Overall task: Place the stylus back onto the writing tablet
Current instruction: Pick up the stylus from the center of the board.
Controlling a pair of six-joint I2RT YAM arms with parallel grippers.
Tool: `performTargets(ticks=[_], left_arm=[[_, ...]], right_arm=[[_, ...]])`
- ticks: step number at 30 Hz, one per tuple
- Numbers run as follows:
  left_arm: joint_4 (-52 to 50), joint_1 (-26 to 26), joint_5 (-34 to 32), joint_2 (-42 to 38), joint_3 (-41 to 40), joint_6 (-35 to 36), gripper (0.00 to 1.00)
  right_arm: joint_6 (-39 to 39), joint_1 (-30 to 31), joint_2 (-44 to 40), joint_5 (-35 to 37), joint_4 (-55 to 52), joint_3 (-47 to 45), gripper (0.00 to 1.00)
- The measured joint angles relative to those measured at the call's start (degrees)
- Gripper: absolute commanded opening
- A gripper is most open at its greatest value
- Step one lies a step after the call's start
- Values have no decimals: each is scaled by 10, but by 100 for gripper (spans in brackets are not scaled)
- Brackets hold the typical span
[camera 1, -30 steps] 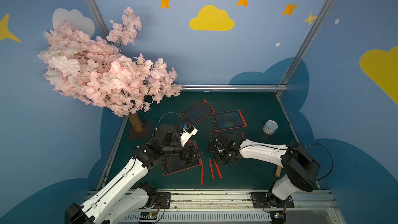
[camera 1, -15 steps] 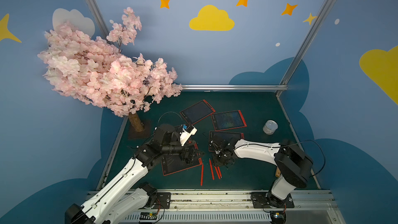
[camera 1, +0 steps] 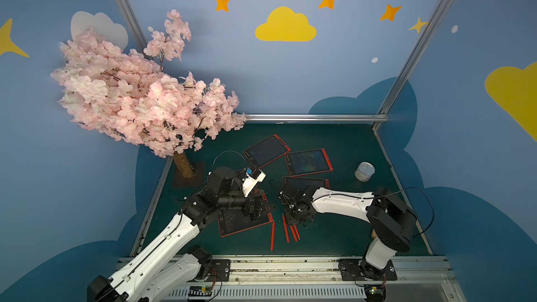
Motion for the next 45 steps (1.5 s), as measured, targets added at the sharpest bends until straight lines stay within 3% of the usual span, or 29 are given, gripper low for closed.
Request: performTargets(ticks=[7,18,24,32,39,45], left_arm=[[0,0,0,0,0,-2,97],[0,0,3,0,0,-2,97],[0,0,4,1,0,-2,97],[0,0,6,1,0,-2,98],[0,0,9,2,0,-2,98],[0,0,9,3,0,-2,98]], right_arm=[[1,-1,-1,-3,3,0,4],[-3,-3,23,2,-16,24,10],[-5,-3,38,5,-35,45,5],[-5,-3,54,16,-43,63,13],[-7,-4,61,16,-55,74,9],[-10,-5,69,15,-65,84,12]])
